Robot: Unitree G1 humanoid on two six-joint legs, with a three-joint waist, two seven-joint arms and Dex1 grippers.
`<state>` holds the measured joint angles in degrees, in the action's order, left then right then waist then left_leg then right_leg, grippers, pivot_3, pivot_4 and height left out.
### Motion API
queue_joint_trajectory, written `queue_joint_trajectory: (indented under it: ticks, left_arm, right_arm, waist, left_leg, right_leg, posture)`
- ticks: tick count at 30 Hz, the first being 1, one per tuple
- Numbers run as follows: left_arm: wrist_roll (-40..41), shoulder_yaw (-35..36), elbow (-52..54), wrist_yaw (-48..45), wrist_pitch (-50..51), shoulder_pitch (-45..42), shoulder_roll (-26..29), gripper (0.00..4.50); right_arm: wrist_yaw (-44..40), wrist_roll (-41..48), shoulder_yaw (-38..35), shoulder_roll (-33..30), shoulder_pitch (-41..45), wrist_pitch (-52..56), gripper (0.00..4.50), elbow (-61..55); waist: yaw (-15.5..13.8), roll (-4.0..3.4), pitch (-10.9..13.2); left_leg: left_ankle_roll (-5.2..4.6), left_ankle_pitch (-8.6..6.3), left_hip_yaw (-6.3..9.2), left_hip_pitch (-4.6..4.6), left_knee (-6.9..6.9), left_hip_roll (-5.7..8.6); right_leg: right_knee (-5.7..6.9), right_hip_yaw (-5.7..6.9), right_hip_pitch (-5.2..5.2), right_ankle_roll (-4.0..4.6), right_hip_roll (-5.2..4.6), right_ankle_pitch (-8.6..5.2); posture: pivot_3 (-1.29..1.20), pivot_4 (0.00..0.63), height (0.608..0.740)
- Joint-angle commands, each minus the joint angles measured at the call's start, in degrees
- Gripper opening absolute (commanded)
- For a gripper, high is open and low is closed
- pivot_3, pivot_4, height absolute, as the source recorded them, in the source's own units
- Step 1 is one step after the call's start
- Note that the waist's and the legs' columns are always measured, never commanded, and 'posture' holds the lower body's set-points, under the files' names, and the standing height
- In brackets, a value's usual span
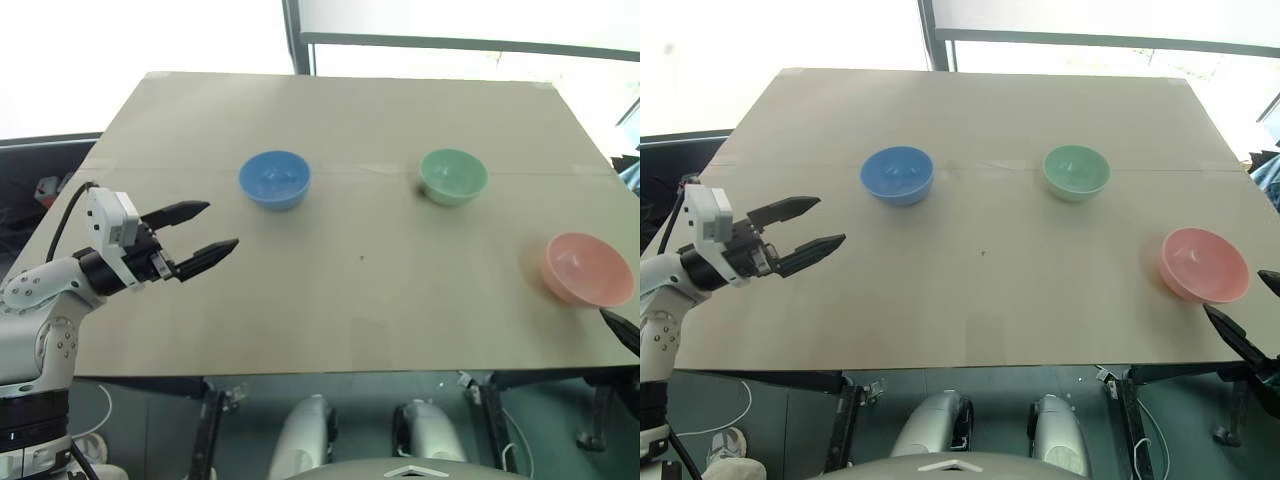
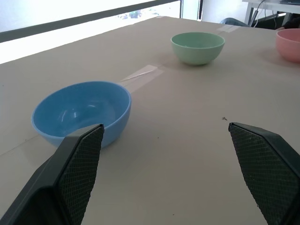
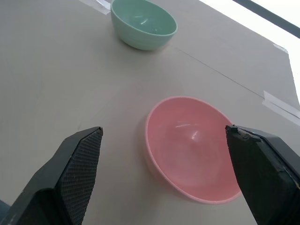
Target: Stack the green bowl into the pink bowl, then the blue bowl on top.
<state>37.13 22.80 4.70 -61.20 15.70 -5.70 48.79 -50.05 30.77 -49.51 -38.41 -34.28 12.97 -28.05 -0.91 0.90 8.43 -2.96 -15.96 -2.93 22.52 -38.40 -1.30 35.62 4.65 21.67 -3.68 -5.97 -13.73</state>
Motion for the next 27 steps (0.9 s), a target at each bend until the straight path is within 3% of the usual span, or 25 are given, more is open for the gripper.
queue_joint_trajectory:
  ticks: [1,11,15,19,22,27]
  left_arm:
    - [0.3,0.2,1.6,0.6,0.5,-1.0,-0.5,4.5]
    - [0.8,-2.4,5.3,4.1,2.7,-2.5,-4.2,4.5]
    - [1.4,-4.7,7.0,4.1,3.3,-4.3,-6.0,4.5]
    - [1.9,-8.6,10.4,1.2,1.6,-5.0,-8.5,4.5]
    - [2.5,-9.4,13.1,-2.3,0.7,-3.5,-7.9,4.5]
    - [4.6,-7.9,14.5,-4.2,1.5,-3.1,-7.1,4.5]
  right_arm:
    - [1.5,-1.1,1.0,-0.2,1.6,-1.2,4.4,-1.5]
    - [5.8,-4.8,10.9,-1.7,10.9,0.0,4.4,-2.0]
    - [9.1,-9.5,20.1,-4.2,19.1,2.5,4.4,-1.3]
    - [8.7,-16.2,35.4,-10.4,36.0,11.0,4.4,6.6]
    - [11.9,-15.6,35.1,-10.4,39.6,18.6,4.4,8.2]
    - [17.1,-16.3,29.4,-10.6,36.0,30.2,4.4,3.7]
  waist:
    - [0.0,0.0,0.0]
    - [0.0,0.02,0.0]
    - [0.1,0.04,0.0]
    - [0.4,0.02,0.0]
    - [-0.1,0.05,0.0]
    - [-1.1,0.02,0.0]
  left_leg:
    - [0.0,0.0,0.0,0.0,0.0,0.0]
    - [0.01,0.01,-0.01,0.0,-0.01,0.01]
    - [0.01,0.01,-0.03,-0.02,-0.08,0.03]
    - [0.0,0.02,-0.2,-0.12,-0.11,0.03]
    - [0.01,0.02,-0.13,0.0,-0.04,0.02]
    - [-0.02,0.01,0.09,0.43,0.05,0.09]
  right_leg:
    - [0.0,0.0,0.0,0.0,0.0,0.0]
    - [0.04,-0.02,0.01,0.0,0.01,0.0]
    - [0.1,-0.03,0.0,-0.01,0.0,0.01]
    - [0.17,-0.22,0.0,-0.01,0.01,0.02]
    - [0.12,-0.13,0.08,0.01,0.04,0.01]
    - [-0.02,0.23,0.16,0.0,-0.02,0.01]
  posture:
    - [0.0,0.15,0.74]
    - [0.0,0.15,0.74]
    - [0.0,0.15,0.74]
    - [0.0,0.15,0.74]
    - [0.0,0.15,0.74]
    - [0.0,0.15,0.74]
